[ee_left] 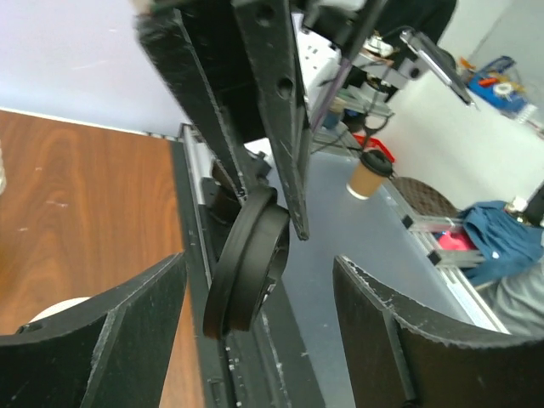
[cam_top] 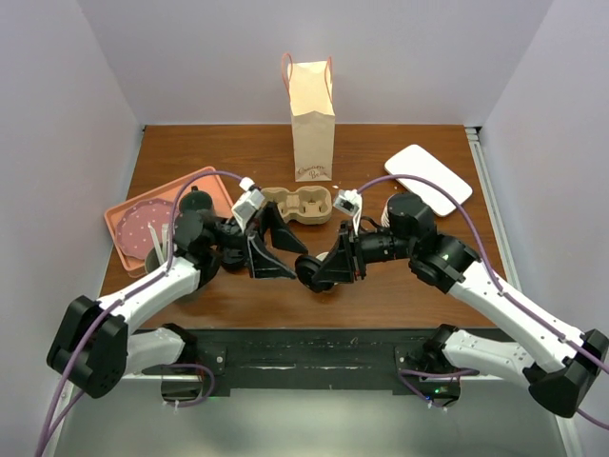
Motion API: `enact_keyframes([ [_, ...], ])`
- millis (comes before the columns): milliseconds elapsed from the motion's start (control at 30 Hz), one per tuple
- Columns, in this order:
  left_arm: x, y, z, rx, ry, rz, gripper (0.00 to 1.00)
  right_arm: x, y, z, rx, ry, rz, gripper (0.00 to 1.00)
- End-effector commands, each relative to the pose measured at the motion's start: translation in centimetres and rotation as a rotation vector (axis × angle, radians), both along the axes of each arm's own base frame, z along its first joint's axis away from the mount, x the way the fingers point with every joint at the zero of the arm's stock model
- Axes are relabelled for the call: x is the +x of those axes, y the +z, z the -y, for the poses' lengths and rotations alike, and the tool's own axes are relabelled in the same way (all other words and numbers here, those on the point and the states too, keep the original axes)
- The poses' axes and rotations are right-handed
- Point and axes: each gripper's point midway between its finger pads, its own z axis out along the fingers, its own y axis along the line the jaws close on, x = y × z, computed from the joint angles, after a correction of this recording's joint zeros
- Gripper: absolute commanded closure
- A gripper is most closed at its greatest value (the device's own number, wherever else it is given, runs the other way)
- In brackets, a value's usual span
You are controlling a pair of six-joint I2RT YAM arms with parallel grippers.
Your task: Pack the takeout coffee
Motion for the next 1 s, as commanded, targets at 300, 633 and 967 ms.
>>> enact_keyframes([
  [300,1.0,-1.1,1.6,0.124,0.014,0.176,0.37,-0.3,3.2,-1.1,0.093,0.09,0.018,0.9],
  [633,0.5,-3.3,1.3,0.179,0.01,0.074,0.76,1.0,2.5,-1.4,0.093,0.02,-0.005,0.79],
  [967,4.4,-5.4,2.5,0.324,0.186,-0.21,0.93,7.3,2.5,2.7,-0.089,-0.483,0.029,0.38],
])
